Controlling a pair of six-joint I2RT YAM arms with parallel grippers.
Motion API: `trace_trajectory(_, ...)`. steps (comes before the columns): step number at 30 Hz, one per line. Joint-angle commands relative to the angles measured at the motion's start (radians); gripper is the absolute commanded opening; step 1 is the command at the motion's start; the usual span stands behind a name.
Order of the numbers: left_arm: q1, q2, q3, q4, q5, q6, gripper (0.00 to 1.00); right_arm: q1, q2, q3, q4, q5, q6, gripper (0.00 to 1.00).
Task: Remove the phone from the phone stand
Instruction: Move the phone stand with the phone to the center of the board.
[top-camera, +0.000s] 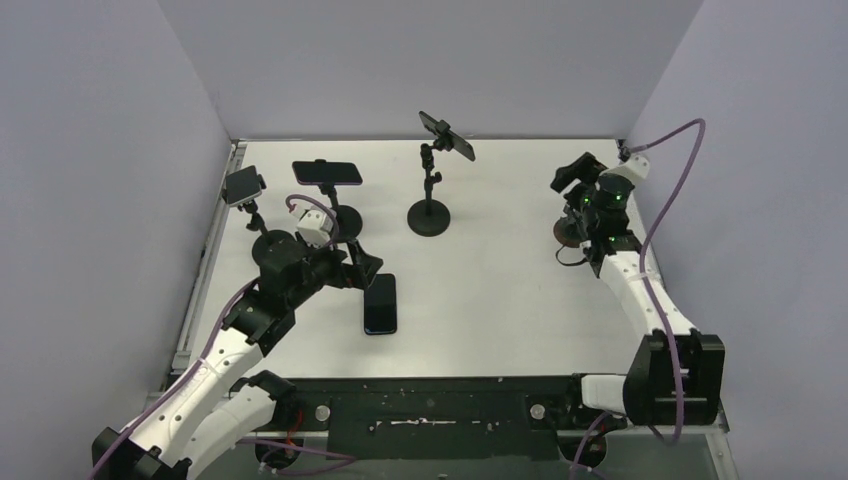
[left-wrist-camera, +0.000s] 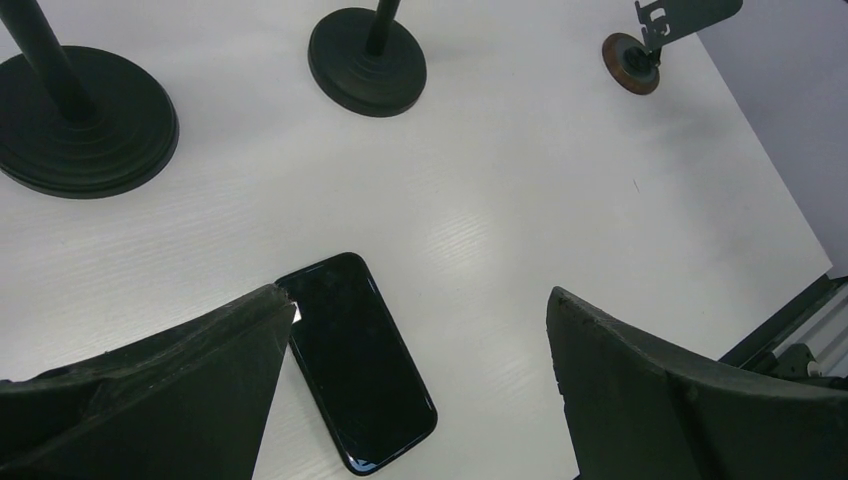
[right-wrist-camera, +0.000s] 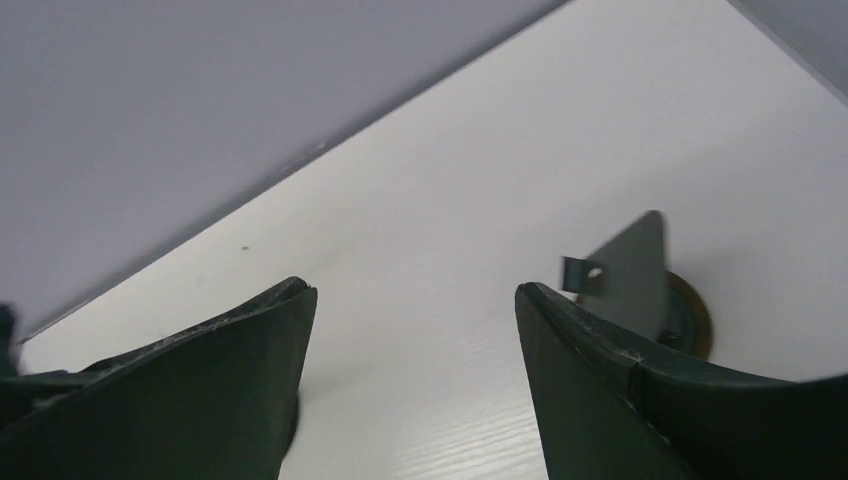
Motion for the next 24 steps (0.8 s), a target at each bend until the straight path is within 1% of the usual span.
trace_trajectory(1, 0.009, -0.018, 0.056, 0.010, -0.039, 0.012, 0.97, 0.227, -0.181, 0.017, -0.038, 0.131, -0.055, 0.75)
trace_trajectory(4, 0.009, -0.018, 0.037, 0.083, -0.071, -0.034, 0.98, 0.379, -0.300, -0.063, -0.018, 0.146, -0.049, 0.74)
trace_trajectory(6, 0.006, 0.001, 0.040, 0.183, -0.072, -0.063, 0.97, 0.478, -0.354, -0.121, -0.019, 0.148, -0.043, 0.73)
trace_trajectory(8, 0.005, 0.047, 0.069, 0.261, -0.090, -0.099, 0.97, 0.542, -0.393, -0.149, -0.060, 0.155, -0.037, 0.73)
trace_trajectory(10, 0.001, 0.122, 0.136, 0.286, -0.090, -0.092, 0.97, 0.587, -0.425, -0.164, -0.124, 0.161, -0.035, 0.73)
trace_trajectory(14, -0.013, 0.289, 0.290, 0.281, -0.022, -0.023, 0.98, 0.638, -0.474, -0.188, -0.269, 0.170, -0.028, 0.73)
trace_trajectory(15, -0.018, 0.321, 0.307, 0.301, -0.013, -0.003, 0.97, 0.643, -0.489, -0.198, -0.283, 0.163, -0.026, 0.76)
trace_trajectory(17, -0.020, 0.354, 0.308, 0.384, 0.006, 0.031, 0.97, 0.649, -0.533, -0.232, -0.293, 0.133, -0.033, 0.78)
trace_trajectory(19, -0.018, 0.368, 0.305, 0.467, -0.001, 0.052, 0.97, 0.652, -0.587, -0.268, -0.306, 0.144, -0.024, 0.79)
trace_trajectory(20, -0.016, 0.381, 0.319, 0.481, -0.014, 0.073, 0.98, 0.652, -0.615, -0.283, -0.316, 0.154, -0.007, 0.81)
trace_trajectory(22, -0.006, 0.422, 0.382, 0.447, -0.008, 0.149, 0.97, 0.649, -0.678, -0.302, -0.339, 0.129, -0.013, 0.82)
trace_trajectory(24, 0.004, 0.480, 0.462, 0.373, 0.073, 0.224, 0.97, 0.650, -0.714, -0.297, -0.375, 0.071, -0.050, 0.83)
